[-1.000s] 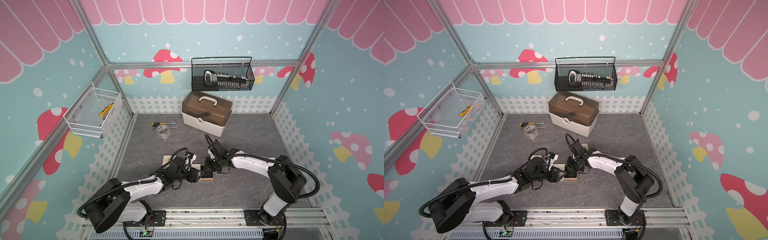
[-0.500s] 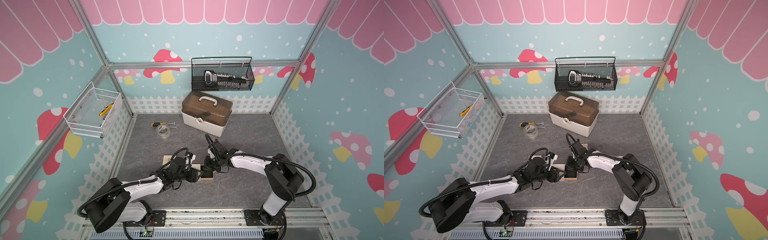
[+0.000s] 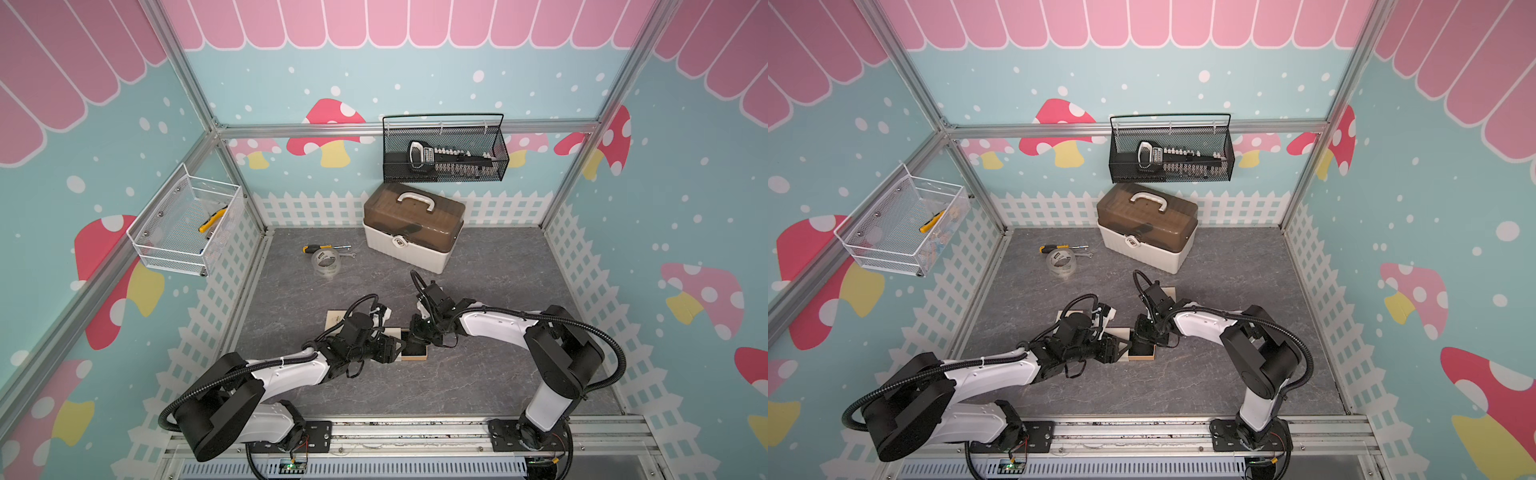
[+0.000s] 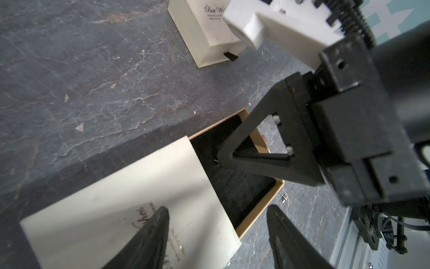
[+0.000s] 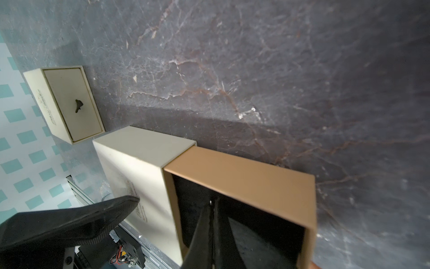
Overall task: Place the earrings into the drawer-style jewelry box
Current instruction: Adjust the earring in the inner lining.
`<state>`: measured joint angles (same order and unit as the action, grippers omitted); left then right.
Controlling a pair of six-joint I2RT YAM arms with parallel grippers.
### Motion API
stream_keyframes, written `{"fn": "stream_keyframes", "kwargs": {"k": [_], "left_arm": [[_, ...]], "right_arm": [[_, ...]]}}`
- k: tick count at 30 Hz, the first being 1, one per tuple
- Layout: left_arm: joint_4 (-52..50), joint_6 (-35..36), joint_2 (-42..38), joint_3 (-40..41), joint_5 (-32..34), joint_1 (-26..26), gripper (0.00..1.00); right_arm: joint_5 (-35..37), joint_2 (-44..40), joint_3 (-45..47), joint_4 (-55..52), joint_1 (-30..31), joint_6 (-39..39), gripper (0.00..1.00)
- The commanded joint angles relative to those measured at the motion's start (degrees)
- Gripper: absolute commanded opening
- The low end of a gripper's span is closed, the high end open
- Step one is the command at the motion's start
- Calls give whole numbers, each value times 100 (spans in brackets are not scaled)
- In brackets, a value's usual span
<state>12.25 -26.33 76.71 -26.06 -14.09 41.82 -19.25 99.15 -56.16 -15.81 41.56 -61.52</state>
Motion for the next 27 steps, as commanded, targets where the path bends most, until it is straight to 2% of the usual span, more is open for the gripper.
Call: {"fn": "stream_keyframes", "kwargs": {"k": [1,11,15,19,22,27], "left_arm": [[-138,106,80,-114,90,10,68],[-140,119,65,-112,90,10,68],[-73,119,18,-79,29,10,68],[4,101,-62,-28,-11,11,68],[103,63,-114,17,-61,7,68],[588,-223,-81,189,-575,-256,68]], "right_arm": [[105,10,123,-5,-43,-137,0],[261,-76,119,-34,-52,-76,1],[437,-343,114,-54,-49,73,11],[616,-575,101,-164,-43,196,15],[663,-632,50,-213,-30,308,15],[394,-378,-222,-228,43,514,6]]}}
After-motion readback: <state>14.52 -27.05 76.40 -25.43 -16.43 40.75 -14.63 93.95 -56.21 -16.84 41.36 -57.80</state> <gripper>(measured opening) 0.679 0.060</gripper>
